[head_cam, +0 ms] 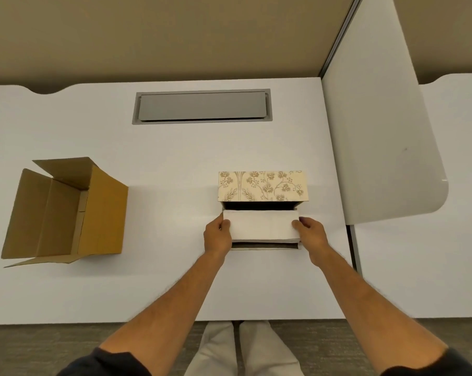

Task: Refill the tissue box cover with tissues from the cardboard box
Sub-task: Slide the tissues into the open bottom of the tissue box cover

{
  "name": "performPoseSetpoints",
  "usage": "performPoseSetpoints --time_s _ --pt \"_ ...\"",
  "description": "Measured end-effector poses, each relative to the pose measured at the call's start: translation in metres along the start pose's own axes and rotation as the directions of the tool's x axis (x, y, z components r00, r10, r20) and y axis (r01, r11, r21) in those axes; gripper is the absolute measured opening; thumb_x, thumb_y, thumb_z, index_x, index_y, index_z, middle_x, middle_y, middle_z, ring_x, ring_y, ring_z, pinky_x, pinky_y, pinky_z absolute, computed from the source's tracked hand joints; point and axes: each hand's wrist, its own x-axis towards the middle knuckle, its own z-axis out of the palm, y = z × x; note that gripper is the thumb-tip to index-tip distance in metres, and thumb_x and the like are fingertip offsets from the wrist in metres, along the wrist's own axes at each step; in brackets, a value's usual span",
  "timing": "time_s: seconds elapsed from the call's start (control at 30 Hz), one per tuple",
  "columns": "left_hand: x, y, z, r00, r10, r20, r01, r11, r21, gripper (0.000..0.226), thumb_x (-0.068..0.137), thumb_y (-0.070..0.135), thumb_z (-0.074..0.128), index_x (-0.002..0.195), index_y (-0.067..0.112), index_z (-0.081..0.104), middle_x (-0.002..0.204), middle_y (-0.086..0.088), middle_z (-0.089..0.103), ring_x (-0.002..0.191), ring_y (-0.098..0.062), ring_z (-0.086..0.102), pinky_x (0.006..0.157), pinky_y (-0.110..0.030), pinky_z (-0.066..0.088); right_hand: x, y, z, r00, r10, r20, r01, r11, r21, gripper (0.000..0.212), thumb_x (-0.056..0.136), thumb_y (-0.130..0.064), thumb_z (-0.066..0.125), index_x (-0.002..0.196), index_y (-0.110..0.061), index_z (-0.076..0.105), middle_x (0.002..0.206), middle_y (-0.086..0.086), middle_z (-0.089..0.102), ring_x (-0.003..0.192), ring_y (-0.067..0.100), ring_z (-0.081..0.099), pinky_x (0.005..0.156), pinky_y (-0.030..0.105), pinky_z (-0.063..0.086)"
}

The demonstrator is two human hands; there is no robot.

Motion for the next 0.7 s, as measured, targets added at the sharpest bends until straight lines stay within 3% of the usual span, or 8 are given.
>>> performPoseSetpoints --time_s 0.1,0.2,0.27,0.37,0.43,0.5,0.6,0.7 --pt "0.006 -0.003 -0.001 0.999 -0.002 -0.054 0.003 1.000 0.018 0.032 0.102 0.022 0.050 0.128 0.019 0.067 0.103 0.009 0.068 0.084 -0.005 0.059 0.080 -0.023 0.049 0.002 0.000 0.002 1.000 0.016 0.000 -0.016 1.000 0.012 0.032 0.097 -0.023 0.058 0.128 -0.017 0.059 0.114 0.003 0.062 0.105 0.023 0.057 0.081 0.033 0.047" --pt "0.009 -0.004 -0.002 0.997 0.020 -0.075 -0.017 0.999 0.046 0.033 0.100 0.024 0.053 0.129 0.018 0.067 0.094 0.018 0.067 0.081 -0.003 0.059 0.079 -0.022 0.049 0.003 0.002 -0.001 1.000 -0.026 0.006 0.026 0.999 -0.031 0.040 0.096 -0.025 0.059 0.136 -0.021 0.054 0.114 0.005 0.064 0.106 0.024 0.060 0.084 0.037 0.053" --pt "0.008 -0.002 -0.002 0.997 0.048 -0.054 -0.042 0.994 0.100 0.037 0.100 0.028 0.051 0.134 0.017 0.062 0.114 0.008 0.070 0.091 -0.005 0.060 0.082 -0.021 0.045 0.002 0.004 -0.004 0.997 -0.079 0.004 0.079 0.989 -0.121 0.043 0.096 -0.029 0.058 0.139 -0.023 0.051 0.118 0.008 0.063 0.105 0.024 0.059 0.084 0.037 0.054" --pt "0.007 -0.003 -0.003 0.999 0.042 -0.001 -0.041 0.976 0.212 0.064 0.095 0.043 0.056 0.151 0.016 0.039 0.148 -0.004 0.051 0.129 -0.022 0.053 0.104 -0.033 0.044 -0.001 0.005 -0.008 0.969 -0.248 0.001 0.235 0.916 -0.324 0.054 0.094 -0.037 0.063 0.142 -0.021 0.046 0.130 0.008 0.057 0.112 0.023 0.056 0.092 0.039 0.053" --pt "0.004 -0.006 -0.008 0.996 0.077 0.044 -0.086 0.950 0.301 0.084 0.087 0.048 0.065 0.155 0.018 0.027 0.156 -0.003 0.040 0.140 -0.024 0.042 0.113 -0.040 0.039 -0.005 0.007 -0.013 0.909 -0.405 0.095 0.396 0.772 -0.497 0.066 0.089 -0.041 0.068 0.145 -0.018 0.041 0.139 0.006 0.050 0.124 0.022 0.050 0.102 0.039 0.046" --pt "-0.001 -0.012 -0.017 0.975 0.183 0.128 -0.220 0.884 0.413 0.092 0.081 0.047 0.070 0.156 0.021 0.021 0.158 0.000 0.036 0.141 -0.021 0.038 0.112 -0.034 0.036 -0.007 0.009 -0.018 0.834 -0.498 0.239 0.527 0.590 -0.612 0.081 0.085 -0.044 0.072 0.150 -0.018 0.032 0.149 0.005 0.041 0.134 0.021 0.039 0.108 0.036 0.037" --pt "-0.003 -0.019 -0.032 0.875 0.367 0.316 -0.483 0.702 0.523 0.099 0.076 0.043 0.073 0.155 0.025 0.016 0.156 0.003 0.035 0.139 -0.016 0.035 0.109 -0.027 0.031 -0.004 0.006 -0.020 0.757 -0.526 0.387 0.623 0.403 -0.671 0.099 0.077 -0.045 0.078 0.154 -0.020 0.022 0.158 0.007 0.031 0.142 0.023 0.031 0.114 0.036 0.030" --pt "0.006 -0.016 -0.041 0.787 0.437 0.436 -0.616 0.500 0.609 0.108 0.073 0.037 0.076 0.157 0.017 0.011 0.159 -0.005 0.030 0.142 -0.022 0.030 0.115 -0.032 0.028 0.004 0.000 -0.018 0.723 -0.449 0.526 0.655 0.203 -0.727 0.113 0.072 -0.047 0.080 0.157 -0.021 0.011 0.161 0.008 0.023 0.146 0.027 0.023 0.117 0.042 0.027"
